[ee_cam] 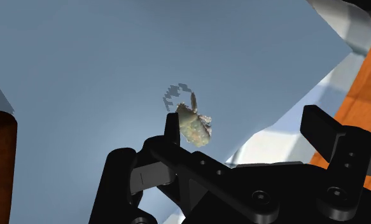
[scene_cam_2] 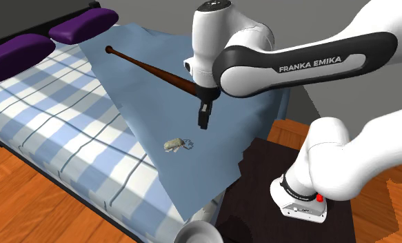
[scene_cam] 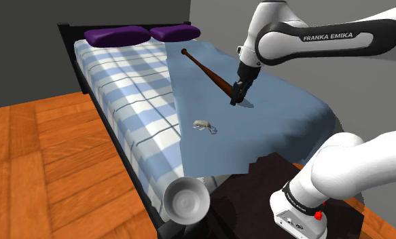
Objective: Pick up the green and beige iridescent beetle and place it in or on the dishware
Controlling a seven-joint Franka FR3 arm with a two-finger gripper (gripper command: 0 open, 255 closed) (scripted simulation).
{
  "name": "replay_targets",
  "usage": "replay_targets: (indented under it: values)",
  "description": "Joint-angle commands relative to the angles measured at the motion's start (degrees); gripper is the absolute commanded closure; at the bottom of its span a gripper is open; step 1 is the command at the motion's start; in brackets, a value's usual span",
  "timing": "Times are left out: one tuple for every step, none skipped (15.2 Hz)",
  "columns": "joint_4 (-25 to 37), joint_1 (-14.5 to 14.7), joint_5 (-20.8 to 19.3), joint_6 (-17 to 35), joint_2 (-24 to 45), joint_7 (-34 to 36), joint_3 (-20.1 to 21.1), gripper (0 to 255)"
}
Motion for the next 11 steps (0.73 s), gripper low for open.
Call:
replay_targets:
  values:
    - [-0.15,0.2,-0.26,4.21,4.13,-0.89,-0.21,0]
    - [0.0,0.29,-0.38,6.04,6.2,-1.32,-0.3,0]
    - [0.24,0.38,-0.49,7.83,8.32,-1.75,-0.39,0]
    - [0.56,0.46,-0.6,9.59,10.47,-2.17,-0.47,0]
    - [0.97,0.54,-0.7,11.29,12.66,-2.59,-0.54,0]
    - [1.45,0.63,-0.79,12.95,14.88,-3.0,-0.61,0]
    - [2.01,0.7,-0.88,14.55,17.12,-3.41,-0.66,0]
    - [2.66,0.78,-0.96,16.1,19.39,-3.81,-0.71,0]
    - [3.38,0.85,-1.04,17.58,21.67,-4.21,-0.74,0]
    - [4.17,0.9,-1.11,19.0,23.97,-4.6,-0.75,0]
    - [5.05,0.96,-1.18,20.36,26.28,-4.99,-0.76,0]
